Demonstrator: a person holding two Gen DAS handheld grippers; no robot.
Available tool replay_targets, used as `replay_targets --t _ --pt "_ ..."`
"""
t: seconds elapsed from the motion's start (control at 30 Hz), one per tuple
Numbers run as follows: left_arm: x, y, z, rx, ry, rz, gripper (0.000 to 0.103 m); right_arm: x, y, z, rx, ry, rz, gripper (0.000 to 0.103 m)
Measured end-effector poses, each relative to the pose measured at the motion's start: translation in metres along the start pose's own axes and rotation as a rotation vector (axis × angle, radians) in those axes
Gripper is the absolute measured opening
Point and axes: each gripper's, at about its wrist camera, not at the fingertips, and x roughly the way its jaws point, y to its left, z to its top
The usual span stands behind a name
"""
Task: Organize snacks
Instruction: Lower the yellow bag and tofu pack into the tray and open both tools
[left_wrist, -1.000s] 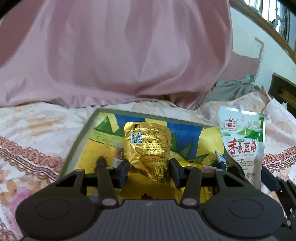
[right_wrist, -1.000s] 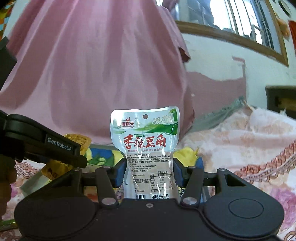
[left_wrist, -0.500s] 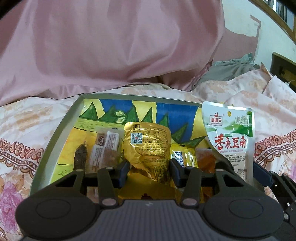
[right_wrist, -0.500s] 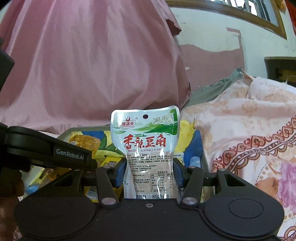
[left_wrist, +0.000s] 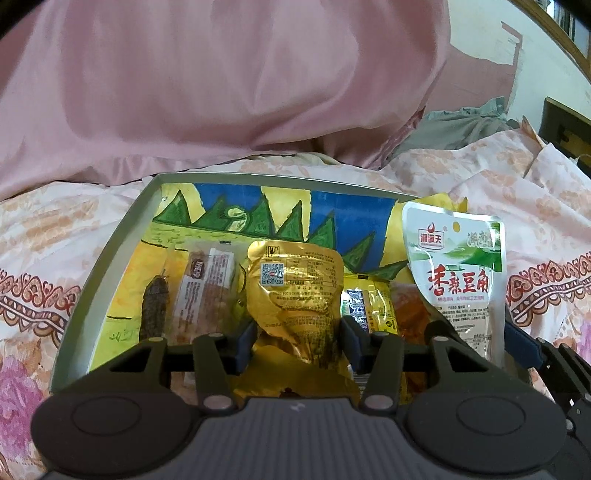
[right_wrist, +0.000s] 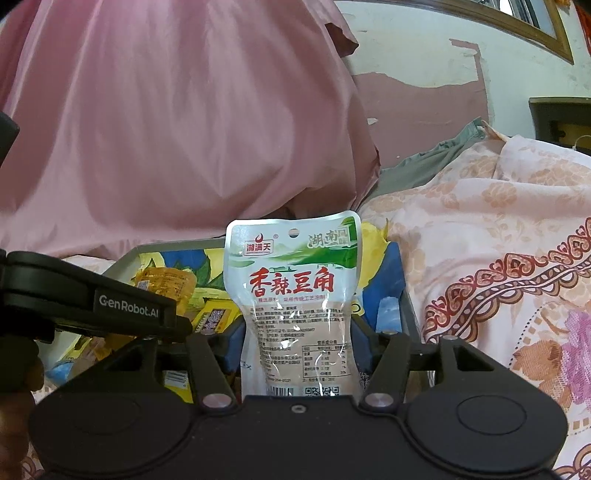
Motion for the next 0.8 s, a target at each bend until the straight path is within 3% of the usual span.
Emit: replay_targets --t 0.2,0.43,0.8 --pt "0.0 0.0 0.0 -0.018 0.008 -0.007 0.057 0.0 -0.002 0.0 0.004 0.003 0.006 0.069" --pt "-0.007 0.008 0.003 -0.083 -0.002 -0.022 0.068 -0.003 -0.002 0.002 0.0 -0.002 0.019 0.085" --pt "-0.043 0.022 0.012 -0.123 -0.066 -0.014 0.08 -0.027 -0.003 0.018 0.009 -0.05 0.013 0.089"
